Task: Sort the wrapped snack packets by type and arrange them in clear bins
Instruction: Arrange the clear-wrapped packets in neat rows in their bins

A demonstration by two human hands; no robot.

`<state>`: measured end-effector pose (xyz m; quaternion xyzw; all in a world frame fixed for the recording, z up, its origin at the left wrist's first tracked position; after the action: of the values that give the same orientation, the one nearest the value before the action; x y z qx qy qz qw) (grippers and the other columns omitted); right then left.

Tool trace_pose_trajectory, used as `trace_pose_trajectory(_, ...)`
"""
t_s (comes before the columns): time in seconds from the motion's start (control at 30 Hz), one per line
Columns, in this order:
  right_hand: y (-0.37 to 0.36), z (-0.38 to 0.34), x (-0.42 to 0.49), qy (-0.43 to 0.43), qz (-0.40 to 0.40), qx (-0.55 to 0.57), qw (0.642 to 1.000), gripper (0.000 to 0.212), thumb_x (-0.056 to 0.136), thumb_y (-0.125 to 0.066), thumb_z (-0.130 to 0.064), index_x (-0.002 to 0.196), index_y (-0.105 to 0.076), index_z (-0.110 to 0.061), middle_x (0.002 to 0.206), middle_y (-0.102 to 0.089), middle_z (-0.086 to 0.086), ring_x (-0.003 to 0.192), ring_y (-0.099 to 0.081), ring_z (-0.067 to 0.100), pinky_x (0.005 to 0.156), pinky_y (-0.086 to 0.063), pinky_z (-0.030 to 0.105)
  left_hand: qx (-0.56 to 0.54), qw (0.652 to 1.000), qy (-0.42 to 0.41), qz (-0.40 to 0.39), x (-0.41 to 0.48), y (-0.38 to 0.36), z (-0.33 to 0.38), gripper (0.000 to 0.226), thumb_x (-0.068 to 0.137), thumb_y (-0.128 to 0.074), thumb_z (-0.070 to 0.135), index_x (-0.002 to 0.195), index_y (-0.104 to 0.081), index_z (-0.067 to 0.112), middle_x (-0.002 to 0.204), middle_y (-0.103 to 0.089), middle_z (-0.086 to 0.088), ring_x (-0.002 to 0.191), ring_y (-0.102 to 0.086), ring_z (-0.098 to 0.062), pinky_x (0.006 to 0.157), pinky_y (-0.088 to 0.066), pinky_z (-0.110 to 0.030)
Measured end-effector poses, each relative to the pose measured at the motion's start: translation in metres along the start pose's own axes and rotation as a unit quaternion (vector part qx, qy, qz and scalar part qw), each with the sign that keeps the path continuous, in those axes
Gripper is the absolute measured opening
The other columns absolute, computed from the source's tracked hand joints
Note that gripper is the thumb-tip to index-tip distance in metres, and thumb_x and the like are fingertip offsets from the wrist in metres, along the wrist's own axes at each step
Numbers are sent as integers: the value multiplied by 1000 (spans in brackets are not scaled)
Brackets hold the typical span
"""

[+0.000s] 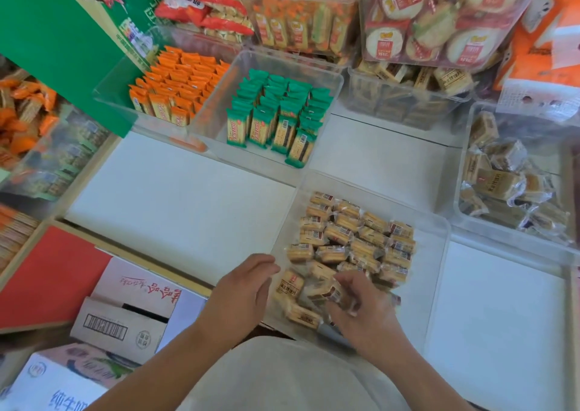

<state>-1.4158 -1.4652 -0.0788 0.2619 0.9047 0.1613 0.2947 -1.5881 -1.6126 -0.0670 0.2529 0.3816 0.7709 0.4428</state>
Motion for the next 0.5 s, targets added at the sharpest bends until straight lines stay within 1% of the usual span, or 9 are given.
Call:
trace_pose_trajectory(0.07,-21,0,14,-7,-25,-59,998,34,93,-71,-28,112,-48,-44,96,-62,-21,82,-61,-3,67,-49,15,14,999,-38,3,-10,7,2,22,90,-71,6,109,-72,17,123,-66,4,99,-68,-15,77,-59,-29)
trace_pose_trajectory(0.13,-33,6,27,-10,-21,-163,986,35,93,-69,-39,121,-49,-43,109,-59,-18,95,-60,4,77,-51,22,32,997,-70,-8,-16,4,3,17,89,-71,11,105,-73,17,119,-67,3,103,-63,-17,78,-56,-33)
trace_pose_trajectory(0.17,-37,6,32,13,0,-232,973,36,91,-70,-42,123,-54,-40,112,-57,-15,102,-59,10,82,-51,27,28,998,-62,-14,-16,3,-1,18,88,-72,13,105,-72,19,118,-65,4,102,-62,-16,77,-55,-34)
trace_pose_trajectory(0.23,-45,6,36,61,30,-352,933,35,85,-75,-43,117,-64,-32,115,-52,-7,108,-53,18,88,-52,36,-12,999,8,-33,-14,2,-20,27,89,-74,21,114,-67,24,116,-57,12,96,-60,-9,72,-56,-29)
trace_pose_trajectory(0.3,-50,3,36,46,16,-434,899,36,90,-68,-43,123,-61,-29,122,-48,-3,116,-47,22,97,-47,38,-53,993,83,-58,-13,0,-40,34,92,-71,32,123,-59,35,112,-52,22,90,-59,0,69,-56,-24)
trace_pose_trajectory(0.33,-52,1,38,37,5,-452,891,38,94,-61,-41,130,-55,-28,128,-45,-2,120,-45,21,101,-44,36,-73,989,107,-72,-14,-1,-46,35,93,-70,34,124,-55,40,110,-52,25,89,-60,1,71,-57,-23)
trace_pose_trajectory(0.37,-53,-3,41,26,4,-455,890,41,96,-59,-36,134,-48,-27,132,-43,-2,121,-45,20,101,-44,34,-95,985,118,-83,-13,-2,-49,36,93,-70,34,124,-54,42,108,-54,26,90,-61,2,72,-56,-21)
trace_pose_trajectory(0.43,-59,-20,43,42,13,-411,910,46,94,-60,-28,136,-42,-27,132,-42,-5,111,-52,18,87,-50,31,-125,981,114,-92,-11,-2,-48,34,94,-70,31,125,-57,39,110,-56,28,93,-63,2,74,-53,-15)
trace_pose_trajectory(0.5,-77,-41,42,88,3,-309,947,37,95,-61,-29,130,-52,-28,124,-52,-9,99,-61,16,73,-54,31,-141,978,119,-94,-10,2,-52,31,95,-69,29,124,-60,37,111,-58,29,95,-63,4,76,-51,-13)
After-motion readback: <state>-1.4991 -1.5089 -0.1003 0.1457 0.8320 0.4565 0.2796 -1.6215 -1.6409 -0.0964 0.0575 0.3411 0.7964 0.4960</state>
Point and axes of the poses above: each hand's wrist, its own x-axis towards the middle knuckle, its own y-axis out of the back of the hand, z = x × y, the point moved 7 cm from there along x, towards the middle knuckle
